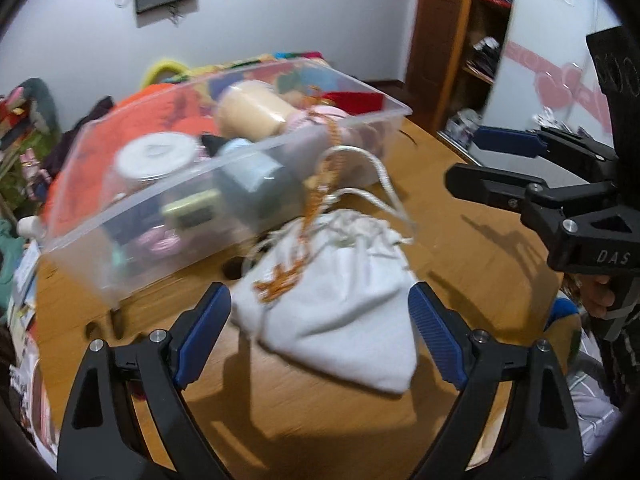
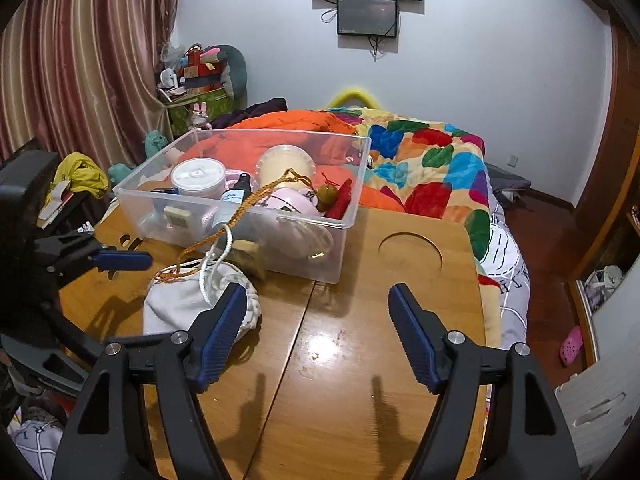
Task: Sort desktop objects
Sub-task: 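Grasp the white drawstring pouch with the left tool and lift it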
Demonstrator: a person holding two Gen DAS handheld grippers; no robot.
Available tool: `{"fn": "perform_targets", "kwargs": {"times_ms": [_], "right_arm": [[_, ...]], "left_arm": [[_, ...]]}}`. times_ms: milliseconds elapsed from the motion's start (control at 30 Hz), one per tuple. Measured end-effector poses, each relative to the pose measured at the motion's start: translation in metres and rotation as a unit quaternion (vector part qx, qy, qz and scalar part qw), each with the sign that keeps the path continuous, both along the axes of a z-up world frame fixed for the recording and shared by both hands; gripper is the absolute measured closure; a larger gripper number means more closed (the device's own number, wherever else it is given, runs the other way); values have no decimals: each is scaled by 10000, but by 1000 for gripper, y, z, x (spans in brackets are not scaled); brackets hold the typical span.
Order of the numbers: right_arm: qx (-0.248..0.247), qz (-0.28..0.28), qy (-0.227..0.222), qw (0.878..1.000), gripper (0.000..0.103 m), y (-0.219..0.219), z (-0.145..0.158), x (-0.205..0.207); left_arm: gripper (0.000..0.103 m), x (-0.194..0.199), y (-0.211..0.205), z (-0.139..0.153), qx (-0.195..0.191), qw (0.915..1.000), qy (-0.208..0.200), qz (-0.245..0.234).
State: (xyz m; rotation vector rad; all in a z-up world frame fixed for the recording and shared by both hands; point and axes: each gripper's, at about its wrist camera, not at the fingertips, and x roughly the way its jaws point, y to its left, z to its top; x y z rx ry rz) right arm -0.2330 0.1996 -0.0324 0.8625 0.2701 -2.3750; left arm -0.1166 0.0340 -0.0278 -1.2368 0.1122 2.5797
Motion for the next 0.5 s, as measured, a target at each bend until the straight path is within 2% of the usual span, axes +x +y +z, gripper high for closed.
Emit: {"fn": "perform_targets", "kwargs": {"times_ms": [100,300,500], "right_arm": [[-28,-32,-62,10000,33,4,-3,-2],[-63,-63,-168,9998,33,8,-10,-4],[-77,-5,-238,9997,33,5,-14,-4]], "left_arm": [[6,-8,14,-6,-142,9997,-137,-129],[2,-16,33,-19,-901,9957,-46,-211],[5,-18,9,-21,-523,9986,-39,-41]]}}
